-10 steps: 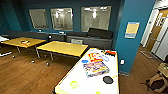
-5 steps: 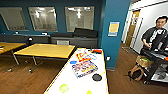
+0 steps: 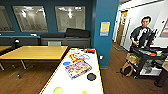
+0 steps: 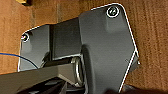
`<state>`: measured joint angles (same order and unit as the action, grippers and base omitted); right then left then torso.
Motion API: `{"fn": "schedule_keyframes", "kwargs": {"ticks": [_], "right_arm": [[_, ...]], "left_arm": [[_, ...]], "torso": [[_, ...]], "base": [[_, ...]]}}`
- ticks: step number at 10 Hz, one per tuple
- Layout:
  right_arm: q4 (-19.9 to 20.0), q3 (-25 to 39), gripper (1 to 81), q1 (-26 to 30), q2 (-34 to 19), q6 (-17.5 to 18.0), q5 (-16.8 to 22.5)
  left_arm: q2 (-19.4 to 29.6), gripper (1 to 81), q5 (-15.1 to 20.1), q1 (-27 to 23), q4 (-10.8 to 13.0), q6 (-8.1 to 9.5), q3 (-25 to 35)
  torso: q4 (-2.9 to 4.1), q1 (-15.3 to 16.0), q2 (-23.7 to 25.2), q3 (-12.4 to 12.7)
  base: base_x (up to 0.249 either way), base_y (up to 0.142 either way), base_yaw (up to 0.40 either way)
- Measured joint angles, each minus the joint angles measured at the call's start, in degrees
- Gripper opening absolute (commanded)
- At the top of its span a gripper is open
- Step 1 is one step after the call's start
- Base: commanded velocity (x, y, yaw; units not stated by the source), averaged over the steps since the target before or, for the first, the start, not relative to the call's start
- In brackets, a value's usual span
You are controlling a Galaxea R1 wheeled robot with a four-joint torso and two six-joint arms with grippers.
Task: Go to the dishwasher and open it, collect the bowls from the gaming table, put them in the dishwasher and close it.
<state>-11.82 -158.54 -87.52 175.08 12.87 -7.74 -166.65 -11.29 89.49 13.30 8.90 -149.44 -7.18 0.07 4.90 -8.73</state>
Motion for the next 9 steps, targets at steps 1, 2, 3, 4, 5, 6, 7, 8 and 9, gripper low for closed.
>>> {"fn": "schedule_keyframes", "kwargs": {"ticks": [1, 2, 3, 4, 5, 6, 7, 8, 9], "right_arm": [[0.00, 0.00, 81.1, 0.06, 0.02, 0.00, -0.06], [0.00, 0.00, 81.1, 0.06, 0.00, 0.00, -0.11], [0.00, 0.00, 81.1, 0.06, 0.00, 0.00, -0.11], [0.00, 0.00, 81.1, 0.06, 0.00, 0.00, -0.11], [0.00, 0.00, 81.1, 0.06, 0.00, 0.00, -0.11], [0.00, 0.00, 81.1, 0.06, 0.00, 0.00, -0.11], [0.00, 0.00, 81.1, 0.06, 0.02, 0.00, -0.11], [0.00, 0.00, 81.1, 0.06, 0.02, 0.00, -0.11], [0.00, 0.00, 81.1, 0.06, 0.02, 0.00, -0.11]], "left_arm": [[0.05, 81.1, 0.00, -0.02, 0.00, 0.02, 0.05], [-0.02, 81.1, 0.07, 0.11, 0.00, 0.02, 0.05], [-0.04, 81.1, 0.10, 0.22, 0.00, 0.02, 0.05], [-0.02, 81.1, 0.11, 0.23, 0.00, 0.02, 0.00], [-0.04, 81.1, 0.10, 0.23, 0.00, 0.02, 0.00], [-0.02, 81.1, 0.10, 0.26, -0.02, 0.02, 0.00], [-0.04, 81.1, 0.11, 0.26, -0.02, 0.02, 0.00], [-0.04, 81.1, 0.10, 0.23, -0.02, 0.02, 0.00], [-0.04, 81.1, 0.11, 0.23, -0.02, 0.02, 0.00]], "torso": [[0.00, 0.00, 0.00, 0.00], [0.00, 0.00, 0.00, 0.00], [0.00, 0.00, 0.00, 0.00], [0.00, 0.00, 0.00, 0.00], [0.00, 0.00, 0.00, 0.00], [0.00, 0.00, 0.00, 0.00], [0.00, 0.00, 0.00, 0.00], [0.00, 0.00, 0.00, 0.00], [0.00, 0.00, 0.00, 0.00]], "base": [[0.000, 0.000, 0.000], [0.000, 0.000, 0.000], [0.000, 0.000, 0.000], [0.000, 0.000, 0.000], [0.000, 0.000, 0.000], [0.000, 0.000, 0.000], [0.000, 0.000, 0.000], [0.000, 0.000, 0.000], [0.000, 0.000, 0.000]]}}
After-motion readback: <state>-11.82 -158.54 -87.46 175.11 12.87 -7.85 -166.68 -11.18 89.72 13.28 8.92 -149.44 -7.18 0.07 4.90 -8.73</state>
